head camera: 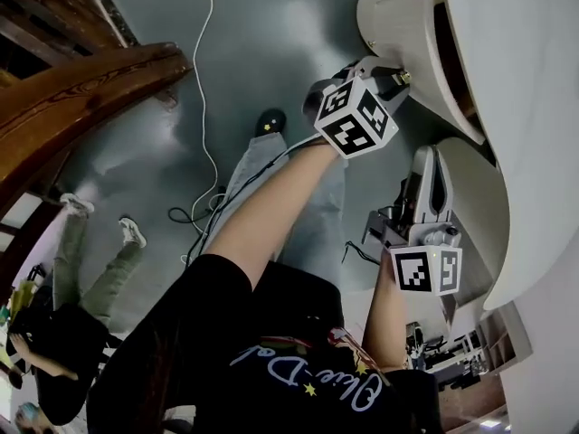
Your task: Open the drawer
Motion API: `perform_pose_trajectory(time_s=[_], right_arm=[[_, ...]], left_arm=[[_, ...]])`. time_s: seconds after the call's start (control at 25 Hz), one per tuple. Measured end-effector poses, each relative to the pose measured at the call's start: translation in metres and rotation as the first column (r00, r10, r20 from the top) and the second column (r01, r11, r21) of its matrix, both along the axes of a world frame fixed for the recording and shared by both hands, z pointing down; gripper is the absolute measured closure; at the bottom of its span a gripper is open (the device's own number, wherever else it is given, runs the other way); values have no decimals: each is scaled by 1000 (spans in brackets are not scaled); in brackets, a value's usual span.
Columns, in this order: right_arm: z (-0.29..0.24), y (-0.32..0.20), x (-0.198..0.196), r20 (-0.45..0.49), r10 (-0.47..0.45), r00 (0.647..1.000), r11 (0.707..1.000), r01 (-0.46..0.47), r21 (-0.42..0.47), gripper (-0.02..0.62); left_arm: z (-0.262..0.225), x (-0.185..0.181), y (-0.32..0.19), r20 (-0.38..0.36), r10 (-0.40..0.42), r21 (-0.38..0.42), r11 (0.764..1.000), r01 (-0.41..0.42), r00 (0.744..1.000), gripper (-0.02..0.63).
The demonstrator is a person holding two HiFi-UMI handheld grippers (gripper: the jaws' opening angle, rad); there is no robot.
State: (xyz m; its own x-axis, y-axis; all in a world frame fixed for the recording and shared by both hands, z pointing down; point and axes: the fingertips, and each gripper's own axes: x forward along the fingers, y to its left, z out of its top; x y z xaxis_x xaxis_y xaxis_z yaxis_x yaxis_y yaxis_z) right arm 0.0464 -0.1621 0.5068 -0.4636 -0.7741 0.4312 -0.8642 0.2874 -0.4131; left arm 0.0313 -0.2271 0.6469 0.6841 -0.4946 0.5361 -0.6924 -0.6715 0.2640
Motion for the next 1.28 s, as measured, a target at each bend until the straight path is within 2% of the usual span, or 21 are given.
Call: perform_pose_trajectory(time_s=[0.4,1.04,1.28], right_arm=[[-18,20,-8,41,81,996,997,-81,8,595],[-33,61,19,58,242,968,969,-244,29,595],[-36,72,26,66,267,962,963,-269,26,595]], left_arm=[[-2,-18,20,2,16,-25,1000,-16,1000,508],[2,-28,46,16,76,-53,996,-76,997,508],[3,-36,56,26,50,-62,997,-48,998,508]])
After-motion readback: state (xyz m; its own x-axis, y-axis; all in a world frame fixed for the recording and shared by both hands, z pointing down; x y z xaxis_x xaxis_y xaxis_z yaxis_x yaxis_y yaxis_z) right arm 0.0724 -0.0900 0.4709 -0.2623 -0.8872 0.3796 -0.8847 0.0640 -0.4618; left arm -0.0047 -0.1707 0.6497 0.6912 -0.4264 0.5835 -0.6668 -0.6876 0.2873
